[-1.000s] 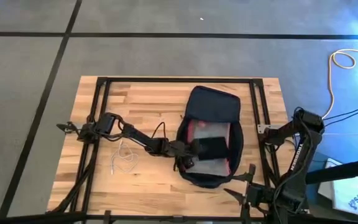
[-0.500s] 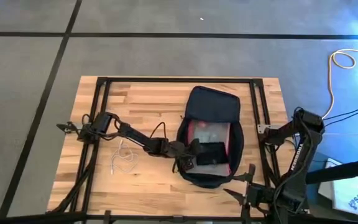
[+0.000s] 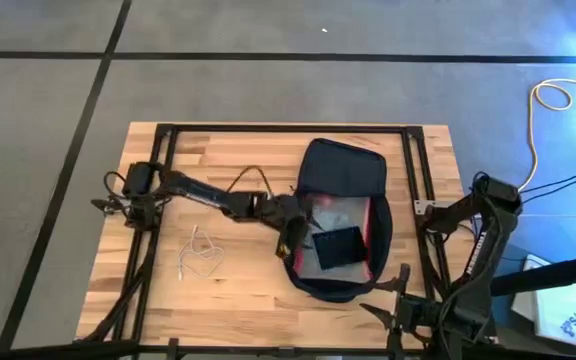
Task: Unpack backpack
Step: Put the blue tablet into the blue backpack, then put the white charger cable into the blue backpack
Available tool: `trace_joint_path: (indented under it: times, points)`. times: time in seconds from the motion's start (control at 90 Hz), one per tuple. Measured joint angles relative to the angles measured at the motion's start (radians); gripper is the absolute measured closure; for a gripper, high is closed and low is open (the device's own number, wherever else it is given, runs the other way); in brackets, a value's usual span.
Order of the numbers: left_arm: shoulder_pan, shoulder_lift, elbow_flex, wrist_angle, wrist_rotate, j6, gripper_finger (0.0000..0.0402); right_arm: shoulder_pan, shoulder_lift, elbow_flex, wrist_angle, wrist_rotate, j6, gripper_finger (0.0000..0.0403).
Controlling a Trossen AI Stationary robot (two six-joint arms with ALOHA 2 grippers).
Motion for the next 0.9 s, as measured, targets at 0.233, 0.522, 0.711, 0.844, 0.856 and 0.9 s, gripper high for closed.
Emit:
trace_joint_path:
  times: [0.233, 0.522, 0.711, 0.844, 0.856, 0.9]
  points:
    - [0.083, -0.02, 0.08, -0.442, 0.205, -0.184, 0.0116, 0.0, 0.0, 0.0, -0.001, 0.0, 0.001, 0.021]
    - [-0.088, -0.273, 0.05, -0.685, 0.032, -0.264, 0.0116, 0.0, 0.0, 0.0, -0.002, -0.002, 0.03, 0.021]
    - [-0.282, -0.389, -0.033, -0.868, -0.199, -0.425, 0.0116, 0.0, 0.0, 0.0, 0.0, -0.007, 0.043, 0.021]
    - [-0.411, -0.438, -0.123, -0.964, -0.251, -0.625, 0.0116, 0.0, 0.0, 0.0, 0.0, -0.008, 0.044, 0.021]
    - [-0.419, -0.441, -0.13, -0.966, -0.254, -0.639, 0.0116, -0.001, 0.0, 0.0, 0.0, -0.008, 0.044, 0.021]
    - [-0.452, -0.45, -0.154, -0.983, -0.271, -0.695, 0.0116, -0.002, 0.0, 0.0, 0.0, -0.003, 0.044, 0.021]
